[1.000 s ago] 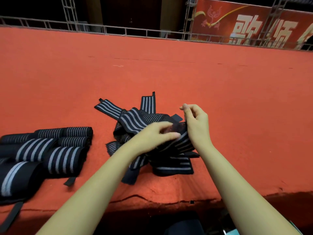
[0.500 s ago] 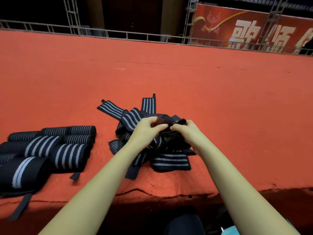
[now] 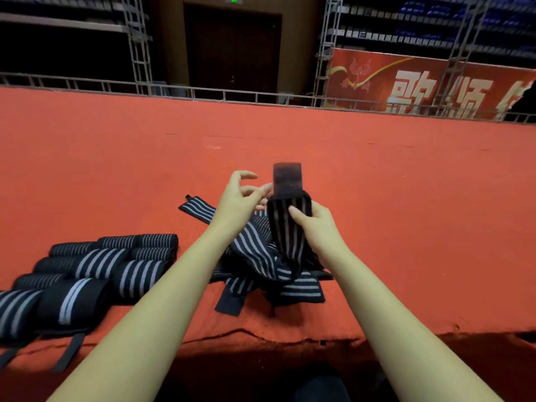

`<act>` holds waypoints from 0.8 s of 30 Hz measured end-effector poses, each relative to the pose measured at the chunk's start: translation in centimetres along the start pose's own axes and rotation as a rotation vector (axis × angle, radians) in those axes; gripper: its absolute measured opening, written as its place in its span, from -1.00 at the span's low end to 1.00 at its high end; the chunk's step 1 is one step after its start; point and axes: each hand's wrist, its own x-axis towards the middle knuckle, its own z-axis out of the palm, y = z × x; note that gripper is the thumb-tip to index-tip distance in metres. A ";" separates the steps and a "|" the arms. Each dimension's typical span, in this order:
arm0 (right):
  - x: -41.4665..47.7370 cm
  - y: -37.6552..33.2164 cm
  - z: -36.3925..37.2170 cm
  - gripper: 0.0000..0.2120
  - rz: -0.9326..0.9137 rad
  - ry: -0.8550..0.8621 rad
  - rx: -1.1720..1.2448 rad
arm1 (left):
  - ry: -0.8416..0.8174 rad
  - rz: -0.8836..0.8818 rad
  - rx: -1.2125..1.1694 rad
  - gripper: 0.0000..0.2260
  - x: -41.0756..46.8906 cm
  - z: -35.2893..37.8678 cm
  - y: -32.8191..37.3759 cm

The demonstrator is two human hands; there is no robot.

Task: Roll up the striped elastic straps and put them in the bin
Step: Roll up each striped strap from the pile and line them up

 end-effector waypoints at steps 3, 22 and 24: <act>0.7 -2.7 -0.3 -0.82 -0.001 0.055 0.156 | -0.187 -0.038 0.175 -0.77 -0.8 -0.9 0.3; 0.2 -16.3 1.6 -0.82 -0.172 -0.082 0.498 | -0.235 0.128 0.327 -0.77 -3.9 -4.3 5.2; 0.1 -16.7 1.1 -0.81 -0.178 -0.058 0.505 | -0.312 0.079 0.183 -0.81 -5.1 -4.8 5.6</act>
